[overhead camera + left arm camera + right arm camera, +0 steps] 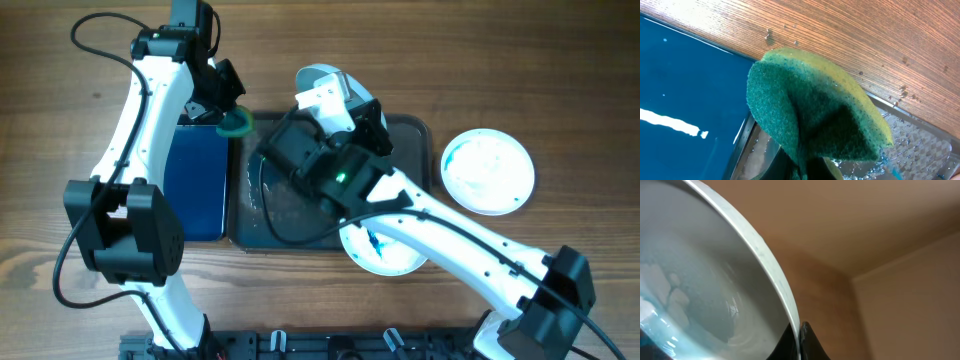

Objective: Clean dirty plates on tray and stack at the side
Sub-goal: 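Carry the plate with the right gripper and stack it on the first plate, then grasp the bottom plate with the right gripper and pull it to tray center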

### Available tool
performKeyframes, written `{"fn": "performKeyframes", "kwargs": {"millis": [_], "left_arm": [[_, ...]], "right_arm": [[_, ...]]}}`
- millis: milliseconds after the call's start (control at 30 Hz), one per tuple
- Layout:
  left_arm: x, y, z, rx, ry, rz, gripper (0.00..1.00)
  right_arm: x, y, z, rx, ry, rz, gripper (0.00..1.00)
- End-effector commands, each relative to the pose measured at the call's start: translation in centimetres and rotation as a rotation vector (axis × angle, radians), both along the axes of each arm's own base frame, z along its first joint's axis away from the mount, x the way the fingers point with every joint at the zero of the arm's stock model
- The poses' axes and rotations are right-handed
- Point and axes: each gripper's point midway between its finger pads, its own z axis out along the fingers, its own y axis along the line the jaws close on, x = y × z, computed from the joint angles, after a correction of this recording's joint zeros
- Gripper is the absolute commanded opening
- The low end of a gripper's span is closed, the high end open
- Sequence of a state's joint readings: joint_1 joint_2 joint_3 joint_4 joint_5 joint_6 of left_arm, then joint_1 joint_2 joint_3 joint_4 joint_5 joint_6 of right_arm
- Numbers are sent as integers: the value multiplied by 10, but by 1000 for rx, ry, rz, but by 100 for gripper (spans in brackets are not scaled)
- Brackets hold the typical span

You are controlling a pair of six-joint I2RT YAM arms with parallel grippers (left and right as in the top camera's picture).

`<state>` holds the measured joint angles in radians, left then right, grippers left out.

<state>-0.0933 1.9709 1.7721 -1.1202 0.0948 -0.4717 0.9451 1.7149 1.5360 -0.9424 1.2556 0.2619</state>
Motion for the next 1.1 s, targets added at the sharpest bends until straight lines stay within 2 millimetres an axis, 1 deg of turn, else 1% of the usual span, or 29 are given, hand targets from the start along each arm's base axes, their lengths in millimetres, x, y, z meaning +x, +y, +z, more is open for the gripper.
{"fn": "performKeyframes", "kwargs": {"millis": [0, 67, 100, 133, 200, 233, 267, 300, 333, 367, 400, 433, 467, 533, 567, 600, 633, 667, 700, 733, 767, 800, 833, 900, 967, 1000, 1033, 1067], "left_arm": [[3, 2, 19, 14, -49, -15, 4], [1, 2, 19, 14, -44, -15, 4], [0, 2, 18, 15, -38, -15, 4], [-1, 2, 18, 15, -35, -15, 4], [-1, 2, 18, 15, -34, -16, 4], [-1, 2, 18, 15, -34, -16, 4], [-1, 2, 18, 15, -34, -15, 4], [-1, 2, 18, 15, -34, -16, 4], [-1, 2, 18, 15, -33, -16, 4], [-1, 2, 18, 15, -33, -16, 4], [-1, 2, 18, 15, -33, -16, 4], [-1, 2, 18, 15, -33, -16, 4], [-1, 2, 18, 15, -34, -17, 4], [-1, 2, 18, 15, -34, -16, 4], [-1, 2, 18, 15, -34, -16, 4], [-1, 2, 18, 15, -34, -16, 4], [-1, 2, 18, 15, -35, -16, 4], [0, 1, 18, 15, -38, -18, 4], [0, 0, 18, 15, -38, -21, 4], [-1, -3, 18, 15, -37, -27, 4], [-1, -3, 18, 15, -37, -28, 4], [-1, -4, 18, 15, -36, -29, 4], [-1, -4, 18, 15, -37, -29, 4], [-1, -4, 18, 15, -36, -30, 4], [-1, -4, 17, 15, -36, -29, 4], [-1, -4, 17, 15, -34, -29, 4], [-1, -4, 17, 15, -35, -29, 4], [0, -4, 17, 15, -36, -29, 4]], "right_arm": [[-11, -16, 52, -104, -215, -96, 4], [-10, -15, 51, -107, -208, -93, 4], [-8, -11, 43, -73, -171, -68, 4], [-6, -4, 30, -32, -108, -29, 4], [0, 16, -20, 167, 145, 89, 4], [1, 23, -45, 300, 275, 119, 4], [0, 28, -64, 427, 392, 139, 4], [-2, 34, -78, 544, 505, 166, 4], [-6, 39, -89, 711, 632, 178, 4], [-8, 41, -92, 829, 710, 185, 4], [-5, 36, -90, 953, 772, 192, 4], [0, 27, -85, 1038, 791, 190, 4], [11, 5, -71, 1149, 776, 175, 4], [27, -43, -44, 1282, 686, 131, 4], [33, -90, -31, 1348, 591, 26, 4], [34, -117, -27, 1366, 540, -32, 4], [31, -157, -25, 1380, 482, -124, 4], [25, -197, -32, 1351, 432, -259, 4], [13, -239, -44, 1288, 385, -424, 4], [0, -273, -60, 1252, 352, -570, 4], [-10, -292, -75, 1246, 337, -663, 4], [-22, -308, -99, 1262, 337, -746, 4], [-29, -315, -114, 1274, 336, -788, 4], [-49, -326, -158, 1306, 347, -891, 4], [-62, -322, -185, 1306, 388, -911, 4], [-66, -319, -195, 1307, 400, -919, 4], [-71, -317, -209, 1307, 411, -926, 4], [-73, -316, -215, 1307, 409, -925, 10]]}}
